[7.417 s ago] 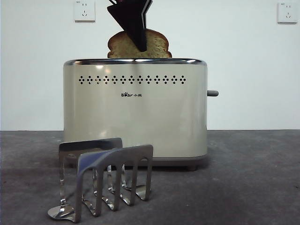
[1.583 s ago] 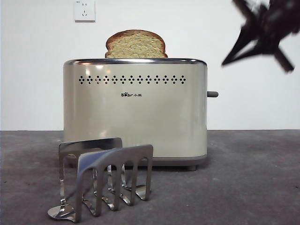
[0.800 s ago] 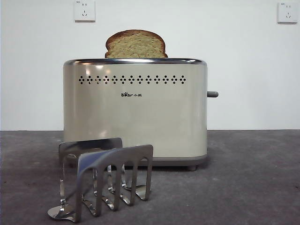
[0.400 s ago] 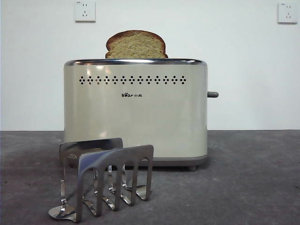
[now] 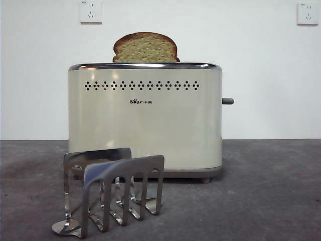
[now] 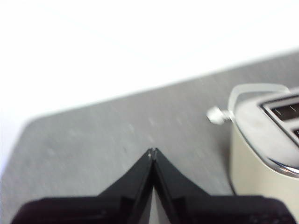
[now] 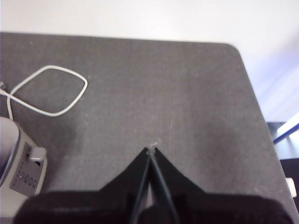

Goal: Pick up a slice of bread from the rack,put the bread on the toaster,press the button

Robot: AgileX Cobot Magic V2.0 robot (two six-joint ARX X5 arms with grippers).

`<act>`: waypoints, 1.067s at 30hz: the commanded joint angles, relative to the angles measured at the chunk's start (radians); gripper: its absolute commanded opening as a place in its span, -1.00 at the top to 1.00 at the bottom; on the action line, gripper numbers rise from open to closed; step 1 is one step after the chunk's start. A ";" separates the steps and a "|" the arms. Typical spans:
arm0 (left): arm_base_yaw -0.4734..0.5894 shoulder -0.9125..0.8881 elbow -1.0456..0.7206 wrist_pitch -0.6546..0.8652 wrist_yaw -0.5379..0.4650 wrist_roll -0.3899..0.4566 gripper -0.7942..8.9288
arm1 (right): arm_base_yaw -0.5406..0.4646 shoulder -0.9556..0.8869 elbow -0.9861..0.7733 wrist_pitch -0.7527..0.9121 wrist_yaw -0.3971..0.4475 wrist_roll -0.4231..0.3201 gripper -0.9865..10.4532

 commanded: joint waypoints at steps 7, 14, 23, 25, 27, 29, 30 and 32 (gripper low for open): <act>0.030 -0.356 -0.584 0.389 0.002 -0.070 0.84 | 0.000 0.142 -0.005 -0.019 0.004 -0.004 0.83; 0.030 -0.492 -0.750 0.410 -0.006 -0.151 0.84 | 0.000 0.247 -0.005 -0.019 0.003 -0.004 0.83; 0.028 -0.554 -0.802 0.269 -0.003 -0.182 0.84 | 0.000 0.363 -0.005 -0.019 0.004 -0.004 0.83; 0.028 -0.554 -0.802 0.275 0.002 -0.187 0.84 | 0.000 0.367 -0.005 -0.019 0.004 -0.004 0.83; 0.029 -0.544 -0.802 0.275 0.002 -0.187 0.84 | 0.000 0.367 -0.005 -0.019 0.004 -0.005 0.83; 0.028 -0.534 -0.802 0.275 0.002 -0.187 0.84 | 0.000 0.367 -0.005 -0.019 0.003 -0.004 0.83; 0.028 -0.530 -0.802 0.275 0.002 -0.187 0.84 | 0.000 0.367 -0.005 -0.019 0.003 -0.004 0.83; 0.029 -0.521 -0.802 0.275 0.002 -0.187 0.84 | 0.000 0.367 -0.005 -0.019 0.003 -0.004 0.83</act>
